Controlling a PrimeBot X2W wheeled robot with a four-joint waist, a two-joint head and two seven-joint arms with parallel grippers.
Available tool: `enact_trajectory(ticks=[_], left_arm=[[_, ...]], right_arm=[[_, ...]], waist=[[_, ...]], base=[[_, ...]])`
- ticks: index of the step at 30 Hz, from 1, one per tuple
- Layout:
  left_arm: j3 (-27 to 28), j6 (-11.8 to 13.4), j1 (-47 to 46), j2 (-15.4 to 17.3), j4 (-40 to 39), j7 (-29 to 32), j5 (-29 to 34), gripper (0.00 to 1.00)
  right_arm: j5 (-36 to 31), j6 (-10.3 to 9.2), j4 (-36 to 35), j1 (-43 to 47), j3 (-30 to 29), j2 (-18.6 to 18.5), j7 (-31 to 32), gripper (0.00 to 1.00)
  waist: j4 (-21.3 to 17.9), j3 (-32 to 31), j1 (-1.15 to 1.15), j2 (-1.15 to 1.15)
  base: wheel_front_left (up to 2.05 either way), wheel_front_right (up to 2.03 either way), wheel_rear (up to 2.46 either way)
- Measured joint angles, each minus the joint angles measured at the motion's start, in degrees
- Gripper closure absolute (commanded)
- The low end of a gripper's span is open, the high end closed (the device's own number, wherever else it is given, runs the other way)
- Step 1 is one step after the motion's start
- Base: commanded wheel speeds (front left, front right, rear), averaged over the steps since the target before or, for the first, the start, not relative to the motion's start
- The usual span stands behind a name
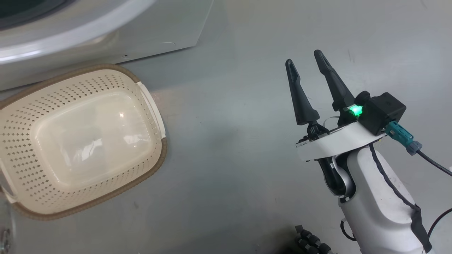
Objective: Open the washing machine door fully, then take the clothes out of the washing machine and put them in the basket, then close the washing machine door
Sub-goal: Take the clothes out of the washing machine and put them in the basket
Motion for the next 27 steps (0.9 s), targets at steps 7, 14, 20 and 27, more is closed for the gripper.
enact_trajectory(ticks=[7, 14, 20, 27], left_arm=[[-0.9, -0.6, 5.9, -2.0, -2.5, -7.5, 0.5, 1.00], [-1.1, -0.7, 13.3, -4.8, -4.5, -13.9, 0.3, 1.00], [-0.8, -0.6, 19.9, -6.8, -6.9, -19.5, -0.3, 1.00], [-0.6, -0.4, 26.0, -7.7, -11.2, -25.8, -0.5, 1.00]], right_arm=[[-1.7, 0.00, 0.8, 0.9, -0.5, 0.0, 0.0, 0.00], [-3.2, 0.00, 2.0, 3.0, -0.8, 0.0, 0.0, 0.00], [-4.5, 0.00, 2.8, 4.8, -1.0, 0.0, 0.0, 0.00], [-6.3, 0.00, 3.3, 7.1, -1.3, 0.0, 0.0, 0.00]], waist=[[0.8, -2.5, 0.00, 0.00], [2.0, -5.5, 0.00, 0.00], [3.2, -8.5, 0.00, 0.00], [4.5, -12.5, 0.00, 0.00]], base=[[0.00, 0.00, 0.00], [0.00, 0.00, 0.00], [0.00, 0.00, 0.00], [0.00, 0.00, 0.00]])
